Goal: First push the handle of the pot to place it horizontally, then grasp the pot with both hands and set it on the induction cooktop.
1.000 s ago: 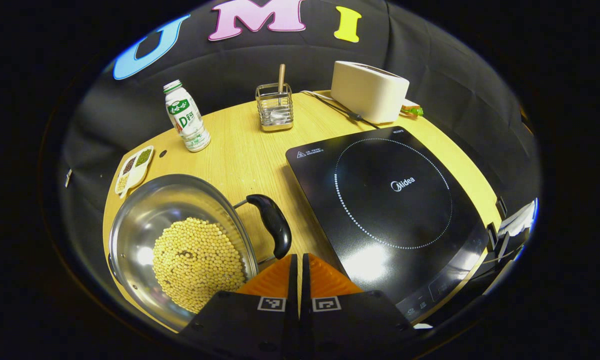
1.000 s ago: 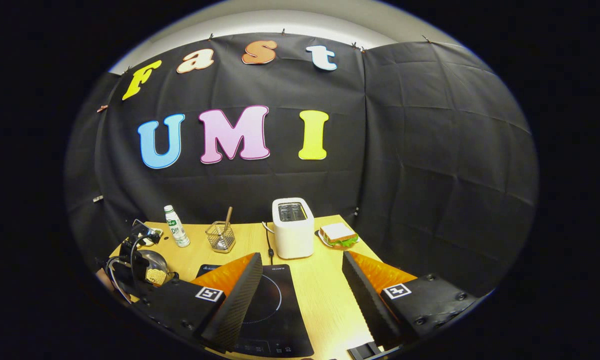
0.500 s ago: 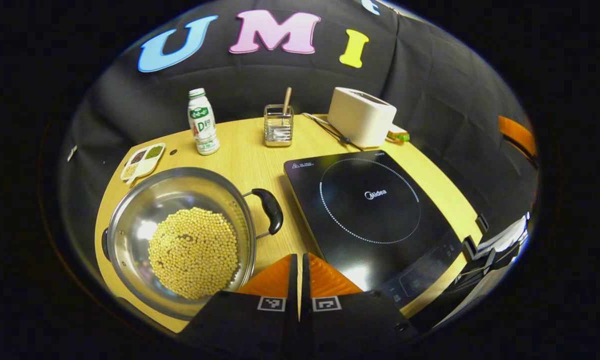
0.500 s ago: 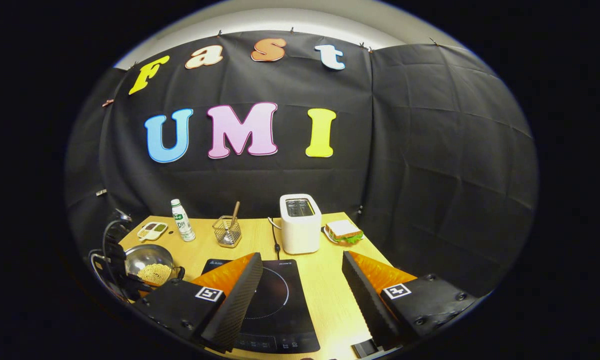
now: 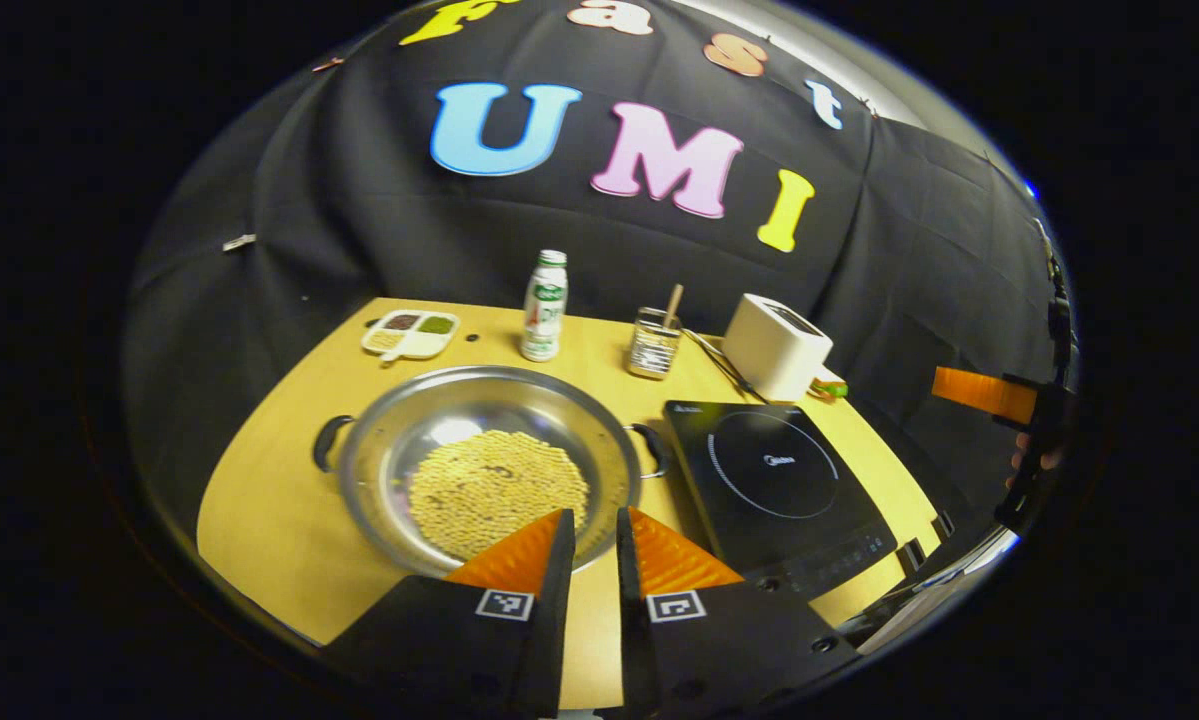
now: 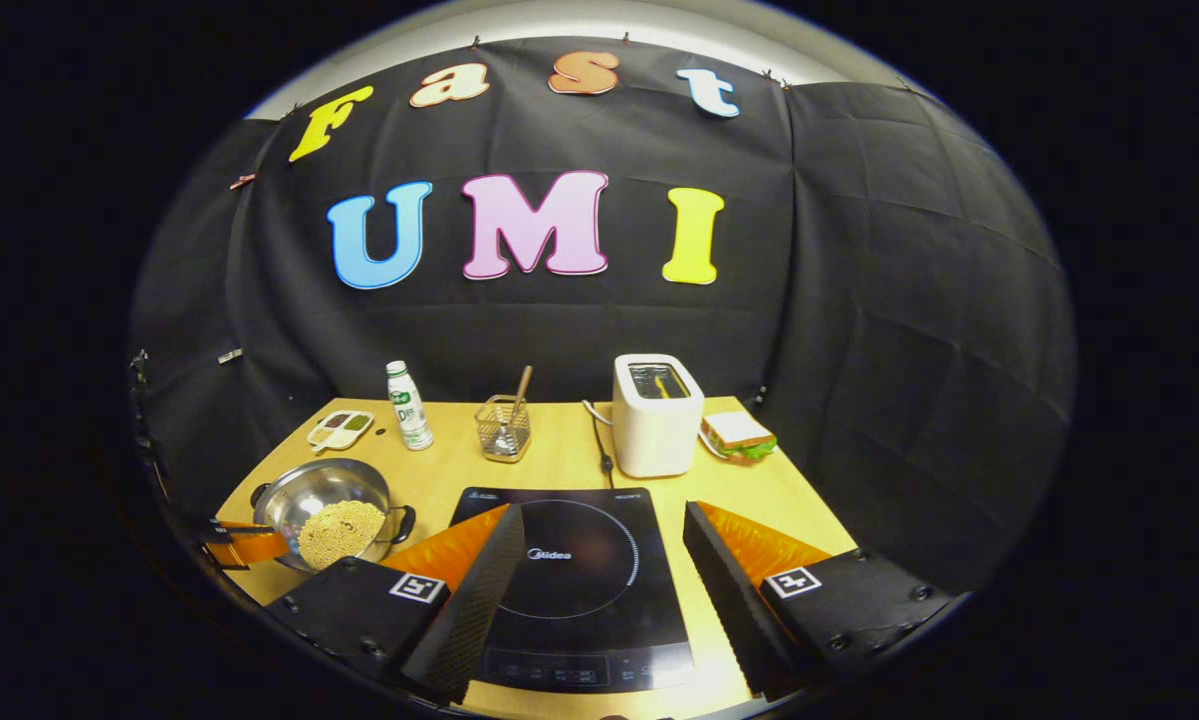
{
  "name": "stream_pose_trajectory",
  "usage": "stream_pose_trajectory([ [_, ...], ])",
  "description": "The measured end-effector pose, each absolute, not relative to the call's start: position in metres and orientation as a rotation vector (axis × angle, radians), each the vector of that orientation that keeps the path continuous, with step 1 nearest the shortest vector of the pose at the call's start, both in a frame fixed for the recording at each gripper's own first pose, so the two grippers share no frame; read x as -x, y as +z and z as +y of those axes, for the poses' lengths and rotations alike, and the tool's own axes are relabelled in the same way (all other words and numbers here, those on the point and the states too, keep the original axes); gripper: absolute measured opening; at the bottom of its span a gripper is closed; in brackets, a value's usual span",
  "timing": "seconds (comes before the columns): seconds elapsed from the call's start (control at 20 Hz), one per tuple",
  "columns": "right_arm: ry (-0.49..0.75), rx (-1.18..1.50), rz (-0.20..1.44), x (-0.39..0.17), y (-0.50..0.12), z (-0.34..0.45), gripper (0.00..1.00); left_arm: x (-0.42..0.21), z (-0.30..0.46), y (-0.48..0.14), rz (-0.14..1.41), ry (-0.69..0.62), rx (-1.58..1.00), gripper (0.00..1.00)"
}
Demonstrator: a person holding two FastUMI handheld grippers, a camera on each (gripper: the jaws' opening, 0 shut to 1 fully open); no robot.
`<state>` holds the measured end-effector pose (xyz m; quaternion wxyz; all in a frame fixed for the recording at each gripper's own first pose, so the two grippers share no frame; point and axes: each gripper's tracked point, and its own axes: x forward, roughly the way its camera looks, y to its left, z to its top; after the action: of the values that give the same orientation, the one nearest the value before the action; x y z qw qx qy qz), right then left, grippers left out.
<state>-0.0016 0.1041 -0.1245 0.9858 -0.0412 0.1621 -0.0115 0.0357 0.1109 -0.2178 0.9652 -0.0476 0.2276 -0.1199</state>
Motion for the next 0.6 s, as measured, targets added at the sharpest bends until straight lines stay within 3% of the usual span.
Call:
stream_pose_trajectory([
  [0.05,-0.005,0.079,0.337,-0.002,-0.128,0.117,1.0,-0.036,0.129,-0.215,0.446,-0.212,0.099,0.3],
  [0.1,0.015,0.07,0.35,-0.005,-0.132,0.13,1.0,-0.034,0.146,-0.211,0.434,-0.191,0.108,0.47],
  [0.15,0.038,0.057,0.374,-0.008,-0.138,0.145,1.0,-0.033,0.161,-0.209,0.425,-0.17,0.118,0.46],
  [0.25,0.083,0.033,0.408,-0.018,-0.148,0.178,1.0,-0.036,0.195,-0.204,0.406,-0.13,0.133,0.66],
  [0.3,0.107,0.028,0.419,-0.023,-0.15,0.193,1.0,-0.038,0.208,-0.203,0.397,-0.12,0.136,0.87],
  [0.35,0.13,0.025,0.426,-0.027,-0.152,0.208,1.0,-0.039,0.222,-0.199,0.387,-0.102,0.126,0.95],
  [0.6,0.198,0.027,0.472,-0.057,-0.174,0.268,0.99,-0.072,0.282,-0.197,0.37,-0.042,0.092,0.95],
])
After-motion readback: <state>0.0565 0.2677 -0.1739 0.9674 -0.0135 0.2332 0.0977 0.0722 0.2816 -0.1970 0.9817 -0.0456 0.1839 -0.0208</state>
